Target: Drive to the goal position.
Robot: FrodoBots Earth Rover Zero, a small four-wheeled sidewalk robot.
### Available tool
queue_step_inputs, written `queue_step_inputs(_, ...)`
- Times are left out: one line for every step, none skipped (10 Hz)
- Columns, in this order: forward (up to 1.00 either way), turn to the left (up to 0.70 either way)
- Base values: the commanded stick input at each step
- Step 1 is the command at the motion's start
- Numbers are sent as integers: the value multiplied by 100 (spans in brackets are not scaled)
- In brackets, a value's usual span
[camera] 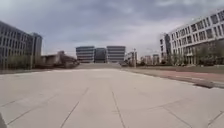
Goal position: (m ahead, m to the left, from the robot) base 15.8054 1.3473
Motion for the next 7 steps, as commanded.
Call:
queue_step_inputs(70, 0)
queue_step_inputs(70, 0)
queue_step_inputs(70, 0)
queue_step_inputs(70, 0)
queue_step_inputs(70, 0)
queue_step_inputs(70, 0)
queue_step_inputs(70, 0)
